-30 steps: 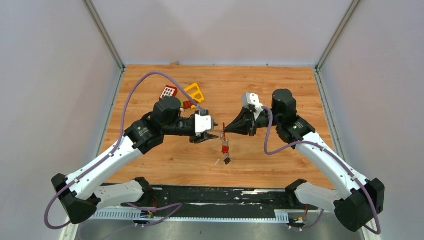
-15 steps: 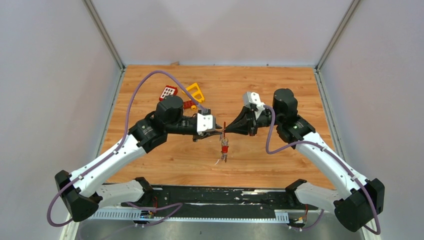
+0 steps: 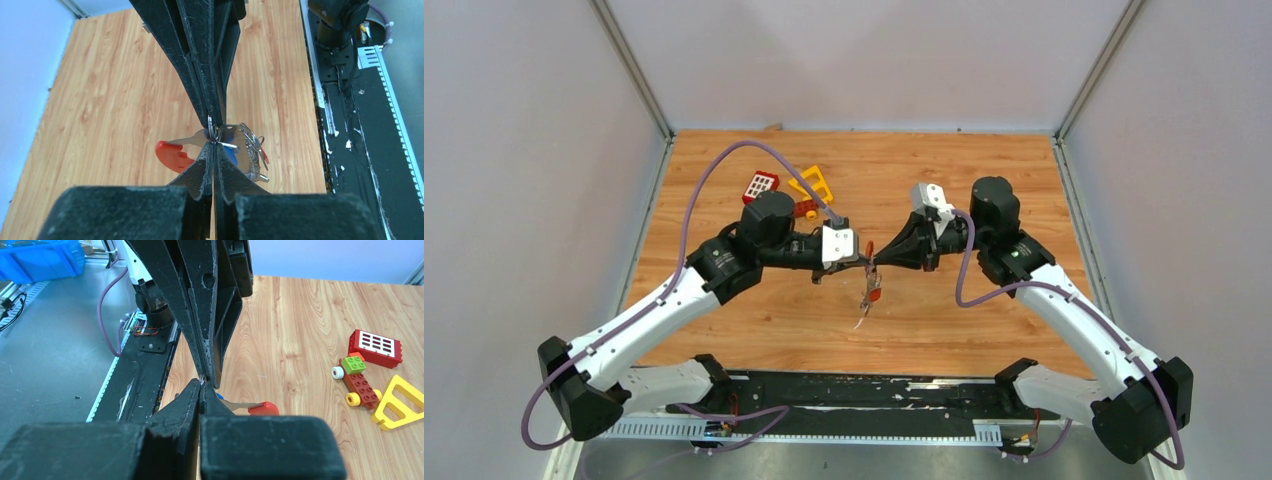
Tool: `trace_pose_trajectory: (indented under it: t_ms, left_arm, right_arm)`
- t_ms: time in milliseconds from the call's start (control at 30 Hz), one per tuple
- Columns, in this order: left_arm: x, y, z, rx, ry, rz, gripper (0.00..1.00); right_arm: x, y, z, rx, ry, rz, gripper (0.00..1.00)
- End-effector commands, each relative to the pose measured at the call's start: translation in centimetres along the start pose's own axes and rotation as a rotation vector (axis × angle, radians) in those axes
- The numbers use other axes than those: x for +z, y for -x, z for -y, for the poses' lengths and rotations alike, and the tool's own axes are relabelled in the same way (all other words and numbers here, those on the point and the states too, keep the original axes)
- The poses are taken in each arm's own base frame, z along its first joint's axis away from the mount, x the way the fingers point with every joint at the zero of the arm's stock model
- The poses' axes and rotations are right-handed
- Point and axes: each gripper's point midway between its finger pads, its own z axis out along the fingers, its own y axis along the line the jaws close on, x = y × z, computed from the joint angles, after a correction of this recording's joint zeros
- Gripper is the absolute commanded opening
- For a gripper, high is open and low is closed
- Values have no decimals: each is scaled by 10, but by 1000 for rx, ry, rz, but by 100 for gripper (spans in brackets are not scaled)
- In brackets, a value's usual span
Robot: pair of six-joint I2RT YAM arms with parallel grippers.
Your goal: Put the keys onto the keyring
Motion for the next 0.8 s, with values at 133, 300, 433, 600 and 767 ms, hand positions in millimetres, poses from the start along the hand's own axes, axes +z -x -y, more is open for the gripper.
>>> trace_pose_trajectory:
  t_ms: [133,300,433,600,767]
  left_arm:
    - [11,-1,-5,-54,-9,13,1]
    - [8,1,-8,-47,8,3,13]
    - [0,9,-12,-9,39,9,25]
    - [-3,16,-10,9,32,28,31]
    - [-2,22,-6,13,-4,52,31]
  right_arm:
    - [-3,26,-4,-90,13,47,0]
    - [-4,25,-4,-98,7,43,0]
    - [-4,22,-3,-104,-2,35,0]
    - [-4,18,-2,-102,-9,27,0]
    - [-4,16,0,-96,-8,24,0]
